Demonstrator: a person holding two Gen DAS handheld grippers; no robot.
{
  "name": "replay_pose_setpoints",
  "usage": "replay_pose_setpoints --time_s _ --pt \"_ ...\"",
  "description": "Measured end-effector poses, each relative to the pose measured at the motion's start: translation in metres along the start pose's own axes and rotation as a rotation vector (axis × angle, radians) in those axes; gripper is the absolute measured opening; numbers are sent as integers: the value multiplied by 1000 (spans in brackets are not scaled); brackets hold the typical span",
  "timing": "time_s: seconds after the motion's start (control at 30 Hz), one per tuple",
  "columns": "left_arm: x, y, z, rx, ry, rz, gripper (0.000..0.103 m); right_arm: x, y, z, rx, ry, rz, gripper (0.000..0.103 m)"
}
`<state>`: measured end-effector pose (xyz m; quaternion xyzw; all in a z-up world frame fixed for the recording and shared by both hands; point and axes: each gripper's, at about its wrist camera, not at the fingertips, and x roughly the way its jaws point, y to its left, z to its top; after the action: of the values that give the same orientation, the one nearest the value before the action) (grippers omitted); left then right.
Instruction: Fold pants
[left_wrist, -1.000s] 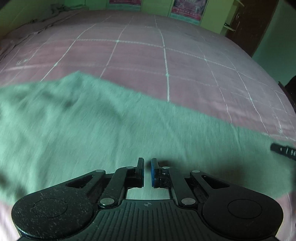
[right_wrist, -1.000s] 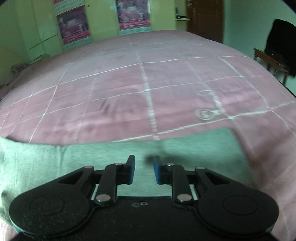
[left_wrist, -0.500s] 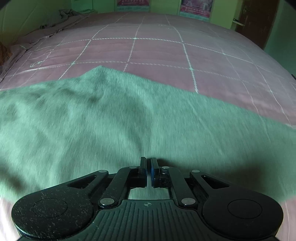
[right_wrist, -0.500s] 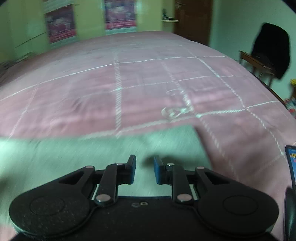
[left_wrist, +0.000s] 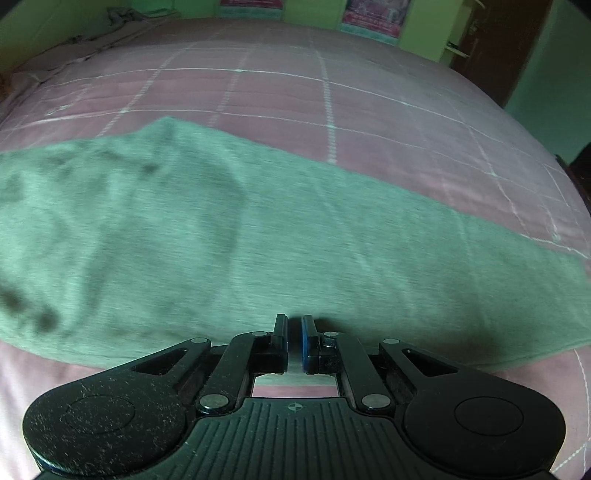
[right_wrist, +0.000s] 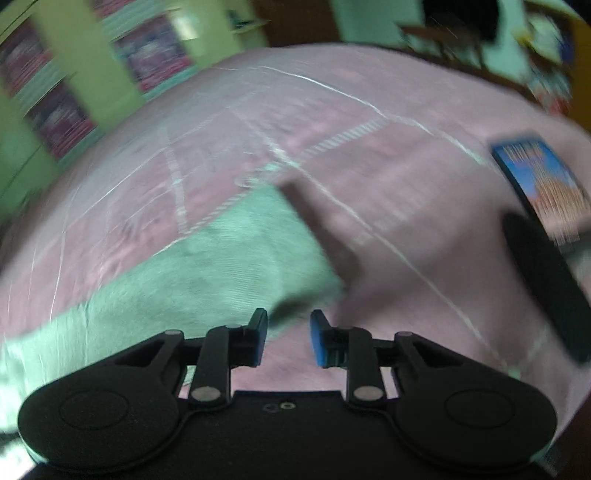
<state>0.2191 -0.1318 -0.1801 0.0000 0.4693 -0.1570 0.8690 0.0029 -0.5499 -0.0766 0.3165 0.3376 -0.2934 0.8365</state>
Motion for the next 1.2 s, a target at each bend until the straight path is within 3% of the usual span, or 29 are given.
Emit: replay_pose_setpoints --time_s 0.13,0.2,0.27,0.33,0.43,0.5,0.57,0.63,0.77,0.8,1.0,1.1,1.2 --pt "7 -9 -3 6 14 10 5 18 -19 -1 204 18 117 32" --pt "11 -6 -3 -6 21 7 5 29 -18 0 235 20 121 32" --pt "11 -7 -3 -2 24 13 5 38 -13 1 213 11 108 17" --pt "10 -8 -2 0 29 18 5 35 -7 3 202 -8 109 13" --pt "7 -11 -4 24 20 22 5 -7 20 14 33 -168 135 12" --pt "10 -11 -7 21 15 29 5 -25 23 17 21 -219 158 12" --pt "10 -14 -8 41 15 42 5 -2 16 12 -1 -149 71 12" --pt "5 -15 -4 47 20 39 5 32 -1 3 74 -11 7 14" --pt "-5 -26 10 20 -14 -14 5 24 1 -1 91 -48 38 32" --pt "-4 -33 14 24 -18 -33 5 22 -2 0 116 -44 64 32" --pt "12 -76 16 55 57 -120 5 26 -12 -2 184 -8 100 28" --pt "26 -87 2 112 81 -76 5 26 -11 -1 184 -7 98 26" --pt "26 -89 2 103 88 -65 5 27 -7 -4 159 -8 82 22"
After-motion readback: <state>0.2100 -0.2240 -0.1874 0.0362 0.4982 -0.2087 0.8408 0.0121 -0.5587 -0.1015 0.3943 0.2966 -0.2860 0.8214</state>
